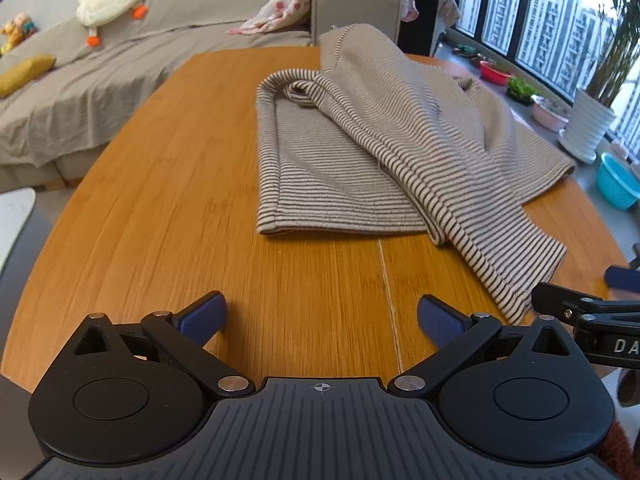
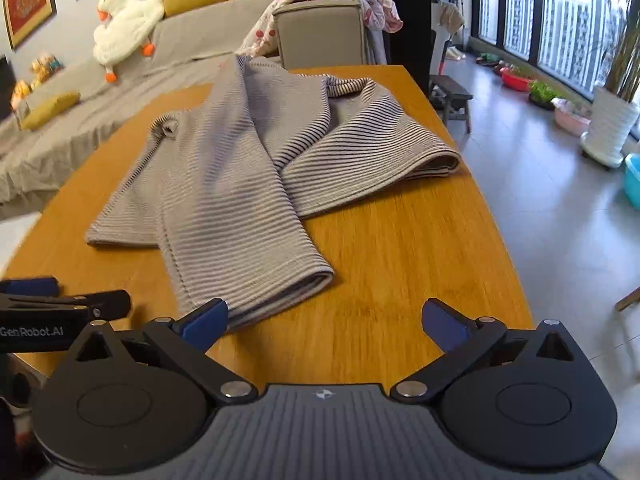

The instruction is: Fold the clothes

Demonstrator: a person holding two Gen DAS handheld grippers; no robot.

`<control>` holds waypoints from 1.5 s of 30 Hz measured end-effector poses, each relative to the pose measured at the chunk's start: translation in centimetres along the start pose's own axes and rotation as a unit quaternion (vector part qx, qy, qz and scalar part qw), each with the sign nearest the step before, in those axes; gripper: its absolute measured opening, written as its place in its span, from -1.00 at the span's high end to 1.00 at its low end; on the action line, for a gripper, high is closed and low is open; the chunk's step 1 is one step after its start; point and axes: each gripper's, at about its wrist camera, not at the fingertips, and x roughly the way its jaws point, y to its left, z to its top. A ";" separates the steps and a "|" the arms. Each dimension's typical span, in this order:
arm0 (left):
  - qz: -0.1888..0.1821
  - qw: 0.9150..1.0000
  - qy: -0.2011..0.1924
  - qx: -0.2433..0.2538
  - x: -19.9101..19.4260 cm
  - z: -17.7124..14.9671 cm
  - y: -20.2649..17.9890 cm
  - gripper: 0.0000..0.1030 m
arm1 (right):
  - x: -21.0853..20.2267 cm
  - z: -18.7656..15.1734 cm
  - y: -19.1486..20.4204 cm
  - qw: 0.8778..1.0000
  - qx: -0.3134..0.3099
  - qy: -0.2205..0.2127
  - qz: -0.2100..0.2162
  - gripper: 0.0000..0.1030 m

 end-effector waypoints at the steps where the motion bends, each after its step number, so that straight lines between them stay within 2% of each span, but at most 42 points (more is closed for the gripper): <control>1: 0.002 1.000 -0.002 0.002 -0.1 0.0 0.0 -1.00 | 0.0 0.0 0.0 1.000 -0.004 0.001 0.000 -1.00; 9: 0.019 1.000 -0.015 0.017 -0.5 -0.4 0.2 -1.00 | -0.1 -0.3 0.7 0.999 -0.032 0.004 -0.028 -1.00; 13: 0.025 0.999 -0.015 0.020 -0.4 -0.5 0.0 -1.00 | 0.7 -0.6 2.7 0.998 -0.041 0.005 -0.050 -1.00; 45: 0.026 0.999 -0.015 0.017 -0.2 -0.6 -0.3 -1.00 | 0.3 -1.3 3.1 0.997 -0.055 -0.006 -0.050 -1.00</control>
